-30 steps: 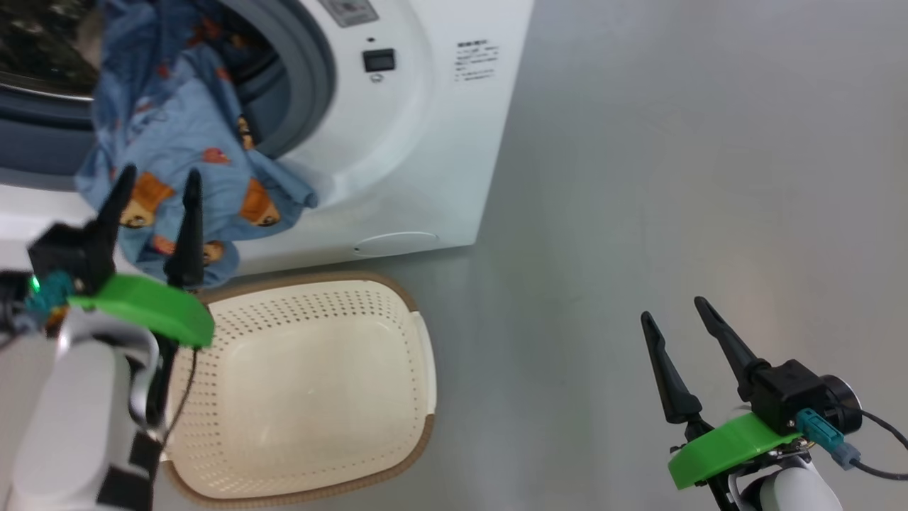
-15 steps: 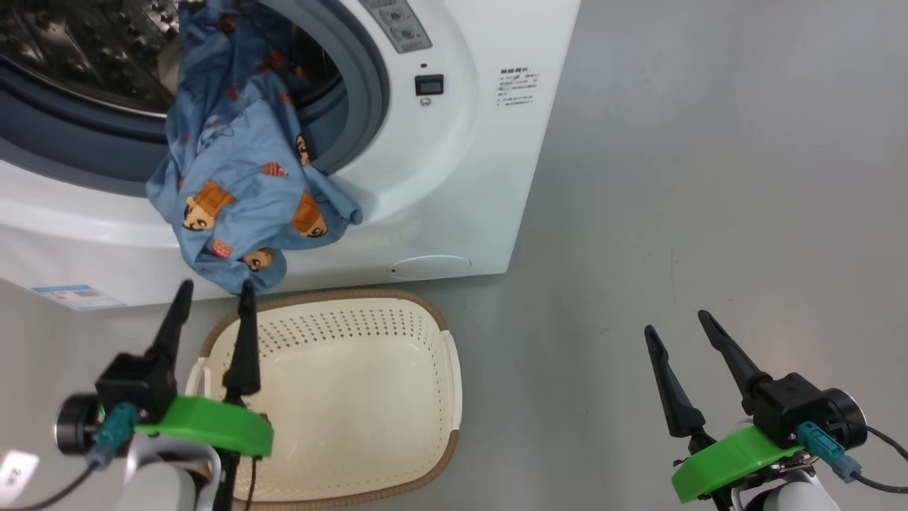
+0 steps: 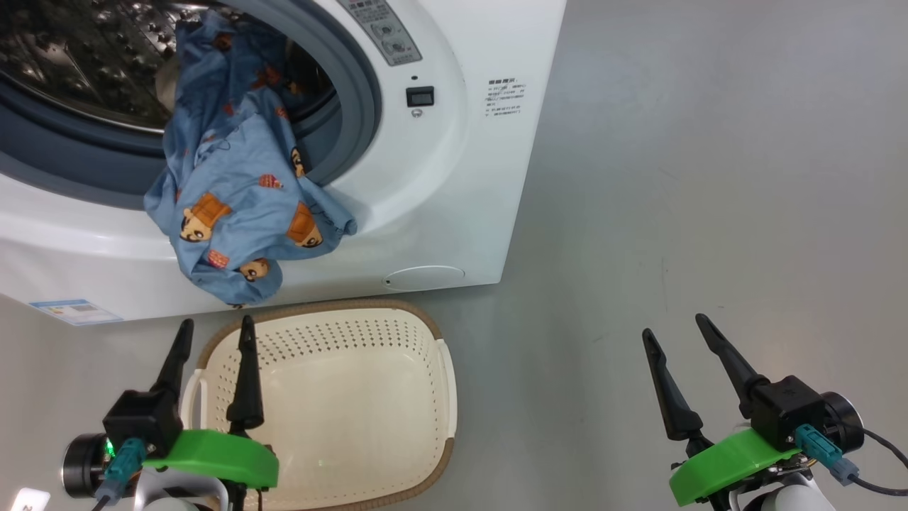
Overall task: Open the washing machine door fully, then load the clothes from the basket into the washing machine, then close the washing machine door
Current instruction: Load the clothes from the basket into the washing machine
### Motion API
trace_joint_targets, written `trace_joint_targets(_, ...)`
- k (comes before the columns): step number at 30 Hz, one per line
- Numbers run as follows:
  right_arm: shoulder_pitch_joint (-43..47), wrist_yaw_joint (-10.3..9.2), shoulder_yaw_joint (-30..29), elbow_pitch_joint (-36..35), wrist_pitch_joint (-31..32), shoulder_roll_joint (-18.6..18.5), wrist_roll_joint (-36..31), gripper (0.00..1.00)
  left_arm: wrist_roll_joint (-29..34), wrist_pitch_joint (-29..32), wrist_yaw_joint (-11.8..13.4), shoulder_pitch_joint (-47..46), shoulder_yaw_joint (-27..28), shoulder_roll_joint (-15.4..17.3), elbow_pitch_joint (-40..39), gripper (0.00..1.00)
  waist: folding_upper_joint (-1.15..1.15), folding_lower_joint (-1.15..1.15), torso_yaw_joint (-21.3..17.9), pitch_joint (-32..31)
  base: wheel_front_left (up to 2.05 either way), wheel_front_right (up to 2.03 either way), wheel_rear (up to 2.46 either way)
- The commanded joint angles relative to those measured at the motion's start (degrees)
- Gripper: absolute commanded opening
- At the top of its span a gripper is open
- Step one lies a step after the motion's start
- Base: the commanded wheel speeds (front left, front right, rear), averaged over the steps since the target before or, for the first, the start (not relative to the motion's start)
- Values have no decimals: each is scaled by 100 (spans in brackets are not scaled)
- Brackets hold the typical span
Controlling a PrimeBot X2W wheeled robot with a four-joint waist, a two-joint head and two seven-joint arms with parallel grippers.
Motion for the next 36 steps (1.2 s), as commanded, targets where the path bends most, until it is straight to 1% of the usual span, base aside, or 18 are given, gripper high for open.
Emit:
trace_joint_targets(1,32,9,125,-100,-12,8,-3,100,41,-31,4,4,203,57,-128,100,0,0,-3,-3,0,0,0)
trace_joint_targets(15,12,9,153,-67,-21,30,2,100,79,-31,-29,-3,231,2,-116,100,0,0,-44,18,0,0,0)
trace_joint_targets(22,-3,9,141,-70,-17,29,-7,100,38,-31,-96,-85,281,-19,-14,100,0,0,-69,75,0,0,0)
trace_joint_targets(30,-57,9,161,-95,-31,15,9,100,-159,-31,-125,-354,358,-45,465,100,0,0,-157,298,0,0,0)
trace_joint_targets(36,-120,9,181,-68,-53,-21,34,100,-103,98,9,-799,390,70,1048,100,0,0,-261,516,0,0,0)
